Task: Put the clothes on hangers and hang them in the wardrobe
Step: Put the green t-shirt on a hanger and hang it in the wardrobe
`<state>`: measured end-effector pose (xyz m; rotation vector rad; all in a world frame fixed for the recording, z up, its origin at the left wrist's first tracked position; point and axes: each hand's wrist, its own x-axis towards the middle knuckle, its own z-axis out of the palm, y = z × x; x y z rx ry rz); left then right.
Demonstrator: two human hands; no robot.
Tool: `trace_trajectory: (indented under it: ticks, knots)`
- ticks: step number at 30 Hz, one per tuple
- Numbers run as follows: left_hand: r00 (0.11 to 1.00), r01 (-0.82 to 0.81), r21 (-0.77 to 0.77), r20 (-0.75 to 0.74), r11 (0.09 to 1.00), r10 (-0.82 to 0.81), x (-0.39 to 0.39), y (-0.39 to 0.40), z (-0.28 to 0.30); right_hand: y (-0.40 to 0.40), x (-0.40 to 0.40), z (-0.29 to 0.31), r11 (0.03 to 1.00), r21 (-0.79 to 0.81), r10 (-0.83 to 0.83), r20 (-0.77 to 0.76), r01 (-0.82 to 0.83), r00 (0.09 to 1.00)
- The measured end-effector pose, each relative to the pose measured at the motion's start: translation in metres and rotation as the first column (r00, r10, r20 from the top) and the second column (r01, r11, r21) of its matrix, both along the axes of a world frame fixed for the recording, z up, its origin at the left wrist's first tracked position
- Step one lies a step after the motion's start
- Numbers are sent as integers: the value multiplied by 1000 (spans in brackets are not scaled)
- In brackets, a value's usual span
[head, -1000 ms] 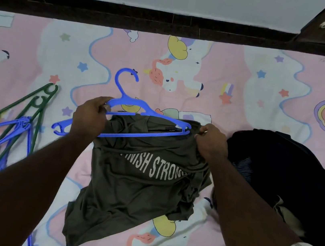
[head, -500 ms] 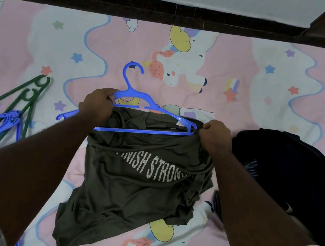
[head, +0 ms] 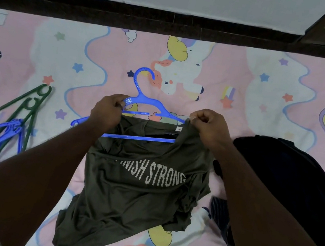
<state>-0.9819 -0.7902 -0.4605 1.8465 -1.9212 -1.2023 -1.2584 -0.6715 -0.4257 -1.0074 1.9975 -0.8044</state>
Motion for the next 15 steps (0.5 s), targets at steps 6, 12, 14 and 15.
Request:
trace_trajectory:
  ticks: [6,12,14,15]
  knots:
    - [1000,0,-1,5,1000,0,5,8,20,3,-3,9,964,159,242,-194,-213,951]
    - [998,61,31,-26,998,-60,1,19,35,-6,18,23,928,161,337,21,-336,941]
    - [995,86,25,-49,996,-85,-5,26,37,-10,29,28,937,124,317,91,-326,944]
    - [993,98,19,-64,995,-96,-7,29,37,-12,34,30,937,110,321,106,-332,941]
